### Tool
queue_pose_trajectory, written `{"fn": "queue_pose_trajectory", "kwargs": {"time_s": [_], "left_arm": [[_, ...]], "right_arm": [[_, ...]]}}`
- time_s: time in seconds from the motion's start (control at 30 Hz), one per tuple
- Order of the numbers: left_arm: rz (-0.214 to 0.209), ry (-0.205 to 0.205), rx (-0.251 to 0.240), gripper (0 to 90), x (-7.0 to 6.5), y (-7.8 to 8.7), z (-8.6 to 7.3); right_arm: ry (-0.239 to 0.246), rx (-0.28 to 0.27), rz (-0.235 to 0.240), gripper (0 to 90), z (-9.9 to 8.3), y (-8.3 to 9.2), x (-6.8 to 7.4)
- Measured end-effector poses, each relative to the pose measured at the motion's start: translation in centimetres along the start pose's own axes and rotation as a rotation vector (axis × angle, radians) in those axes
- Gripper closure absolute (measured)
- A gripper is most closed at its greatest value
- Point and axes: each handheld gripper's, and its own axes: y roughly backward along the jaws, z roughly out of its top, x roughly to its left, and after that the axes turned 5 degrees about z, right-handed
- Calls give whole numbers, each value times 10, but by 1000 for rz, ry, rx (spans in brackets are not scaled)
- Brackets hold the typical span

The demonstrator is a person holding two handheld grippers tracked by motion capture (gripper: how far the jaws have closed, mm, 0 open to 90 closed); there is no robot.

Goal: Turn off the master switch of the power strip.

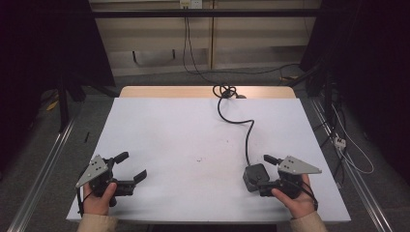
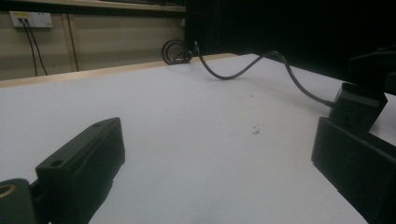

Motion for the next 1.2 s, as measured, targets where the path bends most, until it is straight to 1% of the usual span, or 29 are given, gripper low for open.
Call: {"fn": "queue_pose_trajectory", "kwargs": {"time_s": [0.07, 0.13, 0.2, 0.27, 0.33, 0.43, 0.57, 0.63, 0.67, 0.77, 0.8, 0.87, 0.93, 1.0, 1.03, 1.07, 1.1, 1.13, 1.17, 1.2], "left_arm": [[0, 6, 15, 24, 1, 0, -1], [2, -4, 17, 24, 0, -2, -1], [-1, -6, 19, 24, -1, -4, -1], [-7, 2, 17, 24, -2, -7, -2], [-12, -10, 28, 24, -4, -7, -1], [-13, -7, 28, 24, -4, -8, -2], [-14, -8, 30, 24, -4, -8, -2], [-13, -2, 25, 24, -5, -8, -2], [-13, -9, 24, 24, -5, -7, -1], [-14, 2, 21, 24, -6, -7, -2], [-14, -2, 30, 24, -5, -7, -2], [-8, 3, 24, 24, -5, -7, -2], [-5, 15, 16, 24, -5, -6, -2], [-5, 16, 11, 24, -6, -4, -2], [-8, -4, 20, 24, -7, -4, -1], [-17, -18, 28, 25, -9, -4, 0], [-22, -6, 11, 28, -10, -3, 2], [-42, 39, -33, 25, -11, -2, 4], [-69, 33, -33, 25, -12, -1, 6], [-68, 21, -32, 28, -12, -1, 6]], "right_arm": [[-19, -18, 2, 87, -1, 7, -2], [-36, -43, -11, 80, -2, 11, -5], [-58, -57, -12, 65, -3, 14, -7], [-65, -64, -24, 68, -4, 15, -8], [-58, -62, -33, 66, -5, 16, -9], [-68, -70, -32, 65, -5, 16, -9], [-59, -54, -21, 67, -7, 12, -6], [-56, -55, -16, 67, -7, 11, -4], [-50, -55, -16, 67, -7, 11, -4], [-44, -57, -7, 69, -7, 12, -2], [-32, -53, -9, 70, -8, 13, -1], [-31, -53, -12, 70, -8, 14, -1], [-30, -52, -19, 72, -9, 15, -2], [-25, -57, -38, 76, -8, 19, -4], [-25, -69, -49, 76, -6, 22, -5], [-23, -59, -65, 68, -4, 24, -7], [6, -44, -86, 57, -4, 26, -7], [3, -67, -76, 73, -4, 26, -9], [-88, -93, -49, 90, -3, 24, -13], [-122, -107, -60, 90, 2, 24, -12]]}}
